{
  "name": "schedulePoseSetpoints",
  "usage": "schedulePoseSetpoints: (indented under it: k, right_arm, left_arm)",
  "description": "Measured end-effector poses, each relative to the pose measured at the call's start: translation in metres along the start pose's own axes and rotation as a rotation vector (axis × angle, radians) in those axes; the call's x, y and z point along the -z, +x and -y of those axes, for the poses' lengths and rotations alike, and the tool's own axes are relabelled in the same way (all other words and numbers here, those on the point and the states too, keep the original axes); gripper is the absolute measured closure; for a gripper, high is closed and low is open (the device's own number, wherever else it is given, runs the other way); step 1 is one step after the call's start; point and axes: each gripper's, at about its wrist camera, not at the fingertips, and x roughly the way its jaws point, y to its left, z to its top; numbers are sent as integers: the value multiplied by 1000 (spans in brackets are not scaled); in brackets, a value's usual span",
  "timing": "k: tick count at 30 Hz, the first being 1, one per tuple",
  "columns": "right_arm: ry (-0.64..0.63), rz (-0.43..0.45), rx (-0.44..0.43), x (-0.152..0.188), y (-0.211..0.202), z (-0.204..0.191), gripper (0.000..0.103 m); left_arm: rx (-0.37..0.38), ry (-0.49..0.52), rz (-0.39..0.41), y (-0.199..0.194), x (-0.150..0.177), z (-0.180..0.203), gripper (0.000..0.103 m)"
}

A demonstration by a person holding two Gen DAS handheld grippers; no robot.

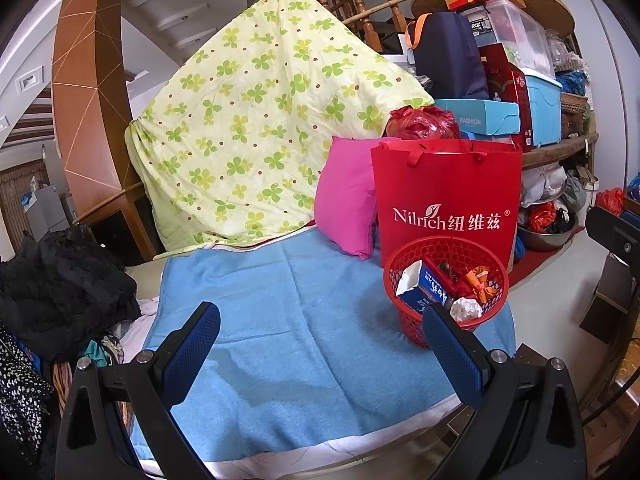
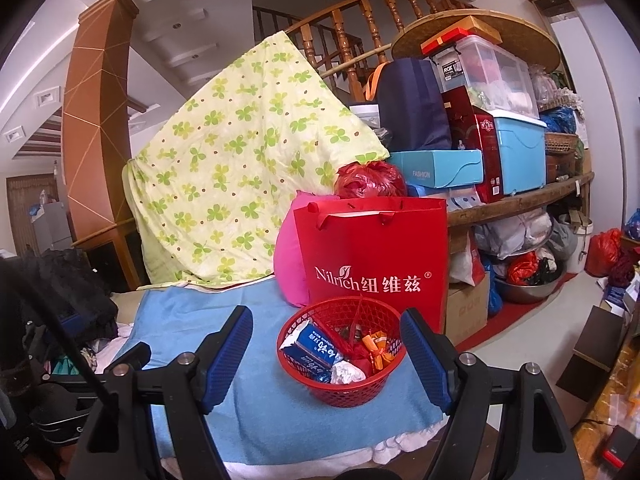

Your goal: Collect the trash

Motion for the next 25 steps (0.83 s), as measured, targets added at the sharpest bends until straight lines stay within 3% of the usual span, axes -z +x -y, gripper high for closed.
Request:
schedulePoseSetpoints:
  k: [7,19,25]
  right_arm:
    - [-3,-13,1,-2,6,0,24]
    - [2,-44,28,-13,54,1,24]
    - [-27,-60,4,-11,84,-15,24]
  left_arm:
    - [6,-1,-10,8,-2,0,2]
    - [37,6,-32,47,-15,-3,2]
    - [74,-65,-21,75,-10,-26,2]
